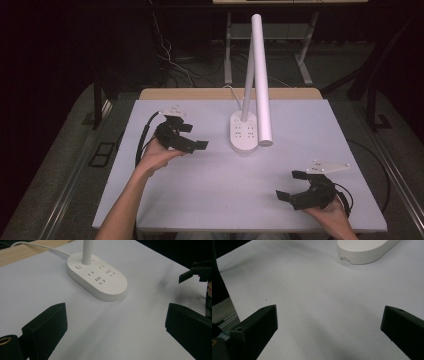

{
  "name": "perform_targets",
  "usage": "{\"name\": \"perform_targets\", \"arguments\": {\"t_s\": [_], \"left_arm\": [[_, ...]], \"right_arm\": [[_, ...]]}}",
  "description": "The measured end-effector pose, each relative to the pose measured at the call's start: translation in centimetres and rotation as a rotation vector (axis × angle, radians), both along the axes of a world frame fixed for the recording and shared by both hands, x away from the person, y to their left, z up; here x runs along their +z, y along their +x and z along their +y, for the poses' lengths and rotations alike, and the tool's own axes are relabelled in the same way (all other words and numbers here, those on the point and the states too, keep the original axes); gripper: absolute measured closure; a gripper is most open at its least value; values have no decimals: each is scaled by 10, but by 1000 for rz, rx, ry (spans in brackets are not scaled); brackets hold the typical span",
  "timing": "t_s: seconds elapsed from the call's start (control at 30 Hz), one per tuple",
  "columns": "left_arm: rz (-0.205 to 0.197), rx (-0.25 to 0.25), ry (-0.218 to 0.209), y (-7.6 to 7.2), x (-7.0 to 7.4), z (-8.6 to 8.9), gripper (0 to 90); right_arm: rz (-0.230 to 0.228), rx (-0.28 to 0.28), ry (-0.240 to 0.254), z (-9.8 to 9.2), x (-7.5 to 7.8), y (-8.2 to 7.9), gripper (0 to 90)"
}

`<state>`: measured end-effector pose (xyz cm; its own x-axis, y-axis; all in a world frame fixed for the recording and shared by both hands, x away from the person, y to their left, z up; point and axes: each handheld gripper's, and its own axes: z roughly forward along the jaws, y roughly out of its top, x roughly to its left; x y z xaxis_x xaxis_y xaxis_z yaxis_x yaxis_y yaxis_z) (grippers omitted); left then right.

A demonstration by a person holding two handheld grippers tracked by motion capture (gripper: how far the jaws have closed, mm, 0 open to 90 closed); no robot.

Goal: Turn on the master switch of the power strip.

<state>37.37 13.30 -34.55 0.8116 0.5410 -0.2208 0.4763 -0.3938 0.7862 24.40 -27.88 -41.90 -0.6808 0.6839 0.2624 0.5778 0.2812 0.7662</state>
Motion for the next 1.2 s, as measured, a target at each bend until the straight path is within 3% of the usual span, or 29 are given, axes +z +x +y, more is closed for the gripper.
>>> {"name": "perform_targets", "arguments": {"t_s": [0.43,1.2], "left_arm": [[-11,1,21,21,13,-8,39],[-18,16,24,53,22,-33,55]], "right_arm": [[0,-2,-1,-1,0,0,3],[-3,-4,-13,-3,-2,-1,3]]}}
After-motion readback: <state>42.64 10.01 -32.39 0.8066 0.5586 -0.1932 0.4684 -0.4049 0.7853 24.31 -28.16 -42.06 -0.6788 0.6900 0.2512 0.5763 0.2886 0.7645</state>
